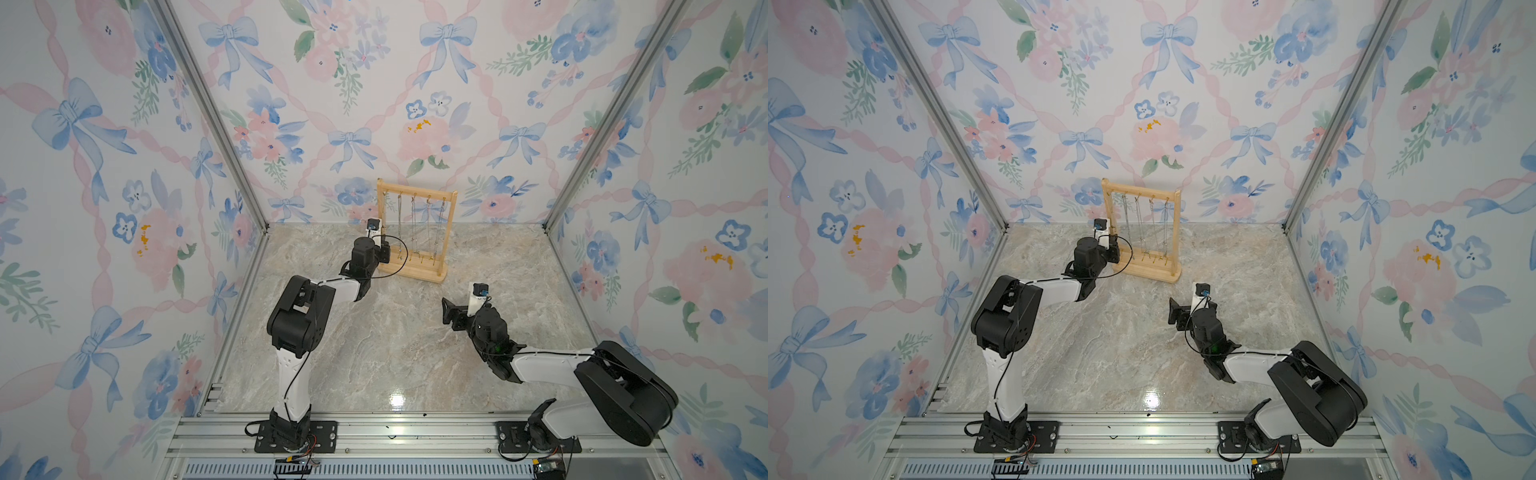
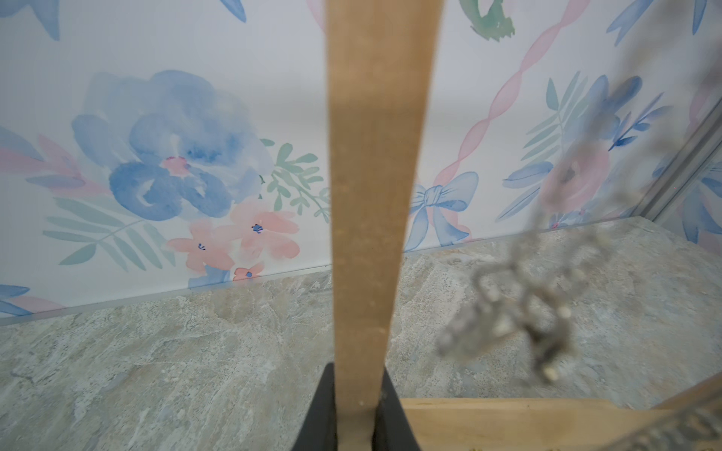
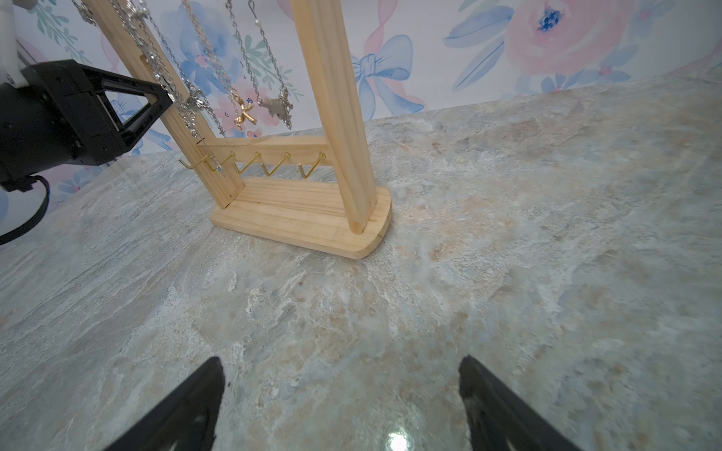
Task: Take the necklace off the jewelry display stand
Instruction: Adjust the stand at the center of the board.
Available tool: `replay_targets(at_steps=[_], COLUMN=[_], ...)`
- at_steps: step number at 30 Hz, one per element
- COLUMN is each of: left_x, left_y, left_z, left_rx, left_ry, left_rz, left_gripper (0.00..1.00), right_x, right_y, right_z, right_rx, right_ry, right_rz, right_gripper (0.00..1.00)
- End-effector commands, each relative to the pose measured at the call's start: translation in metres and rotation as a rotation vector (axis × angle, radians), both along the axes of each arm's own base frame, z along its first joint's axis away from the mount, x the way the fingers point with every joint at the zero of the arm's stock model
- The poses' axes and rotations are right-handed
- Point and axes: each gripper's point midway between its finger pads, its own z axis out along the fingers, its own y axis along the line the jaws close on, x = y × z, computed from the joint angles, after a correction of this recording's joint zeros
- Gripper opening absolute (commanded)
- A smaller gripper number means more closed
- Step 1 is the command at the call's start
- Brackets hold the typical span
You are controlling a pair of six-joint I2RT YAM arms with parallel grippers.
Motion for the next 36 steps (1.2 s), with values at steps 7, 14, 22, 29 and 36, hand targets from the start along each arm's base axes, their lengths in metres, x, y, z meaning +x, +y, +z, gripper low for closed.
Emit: replay_targets(at_steps=[7,14,22,29,36], left_x=[-0.010,-0.014,-0.012,-0.012,-0.008], left_y=[0.003,0.007,0.000,-0.005,-0.010], left_z=[0.031,0.033,0.031,0.026,0.026], left_rx=[-0.085,-0.059,-0.028,-0.043,-0.057], left_ry=[-0.079,-0.081,-0.066,-0.057,-0.063], left_rz=[0.079,0.141,0.173,0.211,0.252], left_gripper=[0.00,0.00,0.00,0.00,0.00], right_x=[0.002,0.002,0.002,0.002,0.002], right_y=[0.008,0.009,0.009,0.009,0.008], right_z=[0.001,0.000,0.000,0.000,0.000], right_rx=[0.005,0.007,0.008,0.008,0.008], right_ry=[0.004,0.007,0.008,0.009,0.008], right_rz=[0.020,0.022,0.024,0.024,0.020], right_gripper=[0.95,0.95,0.95,0.95,0.95])
